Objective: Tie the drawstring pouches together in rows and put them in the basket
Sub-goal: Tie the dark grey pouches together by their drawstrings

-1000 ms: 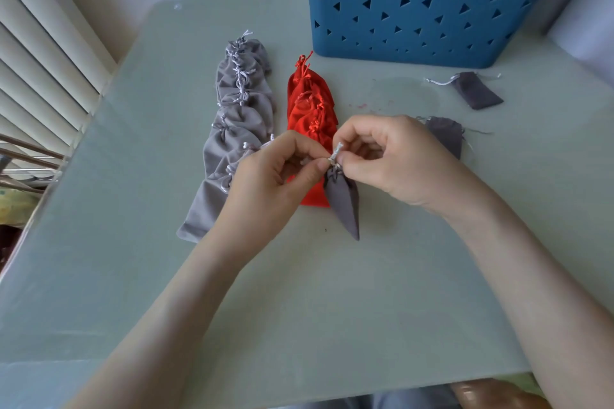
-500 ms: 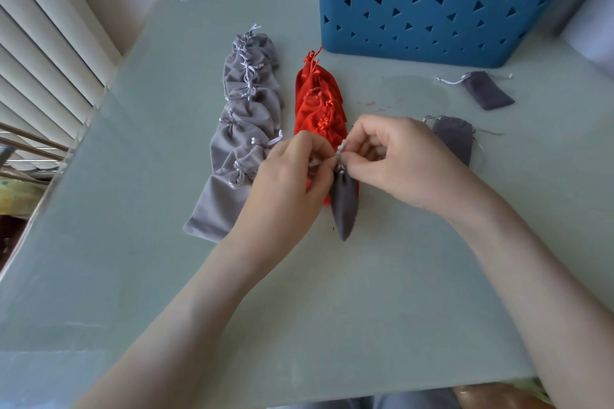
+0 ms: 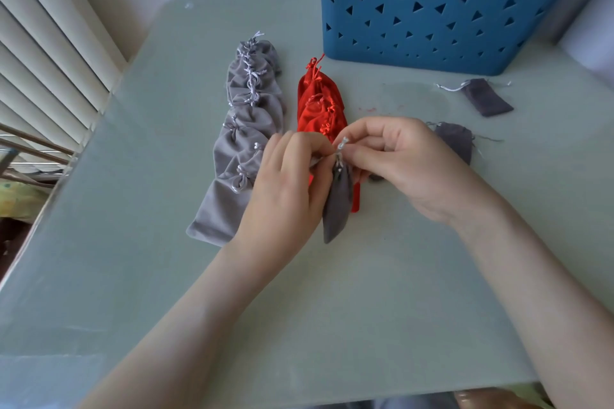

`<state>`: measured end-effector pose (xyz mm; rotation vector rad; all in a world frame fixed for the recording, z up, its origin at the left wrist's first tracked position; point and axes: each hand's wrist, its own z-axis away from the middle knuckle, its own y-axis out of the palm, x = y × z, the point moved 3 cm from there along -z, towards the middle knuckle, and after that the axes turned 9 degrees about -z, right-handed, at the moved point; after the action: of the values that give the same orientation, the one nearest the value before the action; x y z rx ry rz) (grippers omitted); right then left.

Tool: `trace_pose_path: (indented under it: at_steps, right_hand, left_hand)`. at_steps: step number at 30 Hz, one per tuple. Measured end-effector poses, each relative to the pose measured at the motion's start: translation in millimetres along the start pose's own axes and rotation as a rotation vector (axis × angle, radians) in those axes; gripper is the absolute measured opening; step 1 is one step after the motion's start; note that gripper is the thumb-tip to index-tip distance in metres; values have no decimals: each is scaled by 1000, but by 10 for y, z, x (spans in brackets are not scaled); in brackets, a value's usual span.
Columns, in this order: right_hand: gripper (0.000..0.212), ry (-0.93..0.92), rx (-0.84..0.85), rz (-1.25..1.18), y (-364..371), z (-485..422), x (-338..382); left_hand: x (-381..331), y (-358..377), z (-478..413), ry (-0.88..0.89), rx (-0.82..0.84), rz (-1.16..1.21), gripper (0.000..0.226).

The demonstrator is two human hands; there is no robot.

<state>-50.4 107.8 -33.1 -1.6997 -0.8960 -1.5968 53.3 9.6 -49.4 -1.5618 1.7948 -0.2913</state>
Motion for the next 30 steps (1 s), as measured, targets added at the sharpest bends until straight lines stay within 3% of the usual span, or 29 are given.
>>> trace_pose_path:
  at_steps: [6,16,30]
  right_hand:
    - [20,-80,21,84,-4,8,52]
    - [34,-331,-13,339,-8,28,102]
    - [30,-204,79,130,-18,5,27]
  left_hand:
    - [-9,-16,14,51,-32,29,9]
    - [15,-8,19,-19,-40,40,10]
    - [7,-13,22,-21,-42,75,10]
